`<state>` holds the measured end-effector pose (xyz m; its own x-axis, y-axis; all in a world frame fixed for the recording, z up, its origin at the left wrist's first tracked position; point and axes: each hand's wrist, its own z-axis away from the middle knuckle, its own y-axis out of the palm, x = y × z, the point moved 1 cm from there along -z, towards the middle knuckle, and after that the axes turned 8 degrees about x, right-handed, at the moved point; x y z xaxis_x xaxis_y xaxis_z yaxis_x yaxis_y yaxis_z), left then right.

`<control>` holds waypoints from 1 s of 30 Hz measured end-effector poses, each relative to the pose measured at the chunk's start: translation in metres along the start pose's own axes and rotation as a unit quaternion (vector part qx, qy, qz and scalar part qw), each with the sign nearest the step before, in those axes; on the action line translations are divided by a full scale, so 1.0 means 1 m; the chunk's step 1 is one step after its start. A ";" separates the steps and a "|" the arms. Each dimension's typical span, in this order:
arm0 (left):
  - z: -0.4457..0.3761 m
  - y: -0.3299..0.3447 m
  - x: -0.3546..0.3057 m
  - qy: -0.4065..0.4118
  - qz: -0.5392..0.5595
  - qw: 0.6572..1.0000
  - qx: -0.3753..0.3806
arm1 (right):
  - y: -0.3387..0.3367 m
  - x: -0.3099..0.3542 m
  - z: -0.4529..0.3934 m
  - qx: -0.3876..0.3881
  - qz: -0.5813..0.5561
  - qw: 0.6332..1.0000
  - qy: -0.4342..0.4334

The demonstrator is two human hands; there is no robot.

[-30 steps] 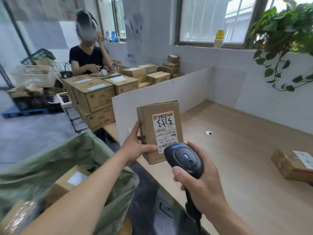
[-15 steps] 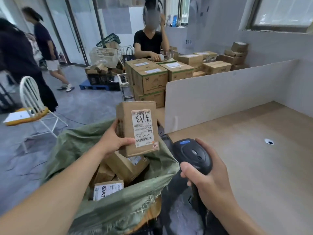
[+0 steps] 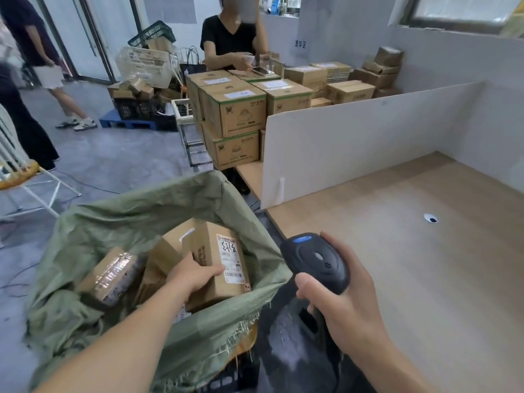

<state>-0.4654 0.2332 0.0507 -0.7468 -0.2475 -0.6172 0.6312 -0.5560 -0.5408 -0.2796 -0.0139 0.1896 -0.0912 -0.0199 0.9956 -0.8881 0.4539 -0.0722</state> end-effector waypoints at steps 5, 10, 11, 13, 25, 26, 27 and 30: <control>-0.015 0.022 -0.019 0.022 -0.038 0.999 -0.025 | -0.003 -0.005 -0.002 -0.015 0.011 1.000 0.003; -0.042 0.037 -0.020 0.036 -0.032 0.995 0.090 | -0.009 -0.011 -0.005 -0.039 0.019 0.999 0.007; -0.043 0.040 -0.019 0.019 -0.046 0.992 0.113 | -0.010 -0.013 -0.005 -0.043 0.020 0.999 0.009; -0.043 0.044 -0.019 -0.014 -0.070 0.989 0.127 | -0.013 -0.017 -0.004 -0.050 0.021 0.998 0.015; -0.052 0.067 -0.041 0.064 -0.137 0.985 0.084 | -0.026 -0.017 0.004 -0.058 0.040 0.997 0.021; -0.052 0.065 -0.043 0.060 -0.161 0.982 0.076 | -0.028 -0.016 0.005 -0.059 0.038 0.997 0.019; -0.053 0.061 -0.045 0.060 -0.182 0.980 0.061 | -0.029 -0.015 0.006 -0.061 0.033 0.997 0.017; -0.045 0.050 -0.060 0.069 -0.212 0.975 0.011 | -0.032 -0.013 0.009 -0.067 0.019 0.997 0.015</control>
<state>-0.3795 0.2558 0.0347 -0.9035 0.1168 -0.4123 0.2659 -0.6015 -0.7533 -0.2542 -0.0367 0.1789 -0.1086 0.0244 0.9938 -0.8162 0.5684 -0.1031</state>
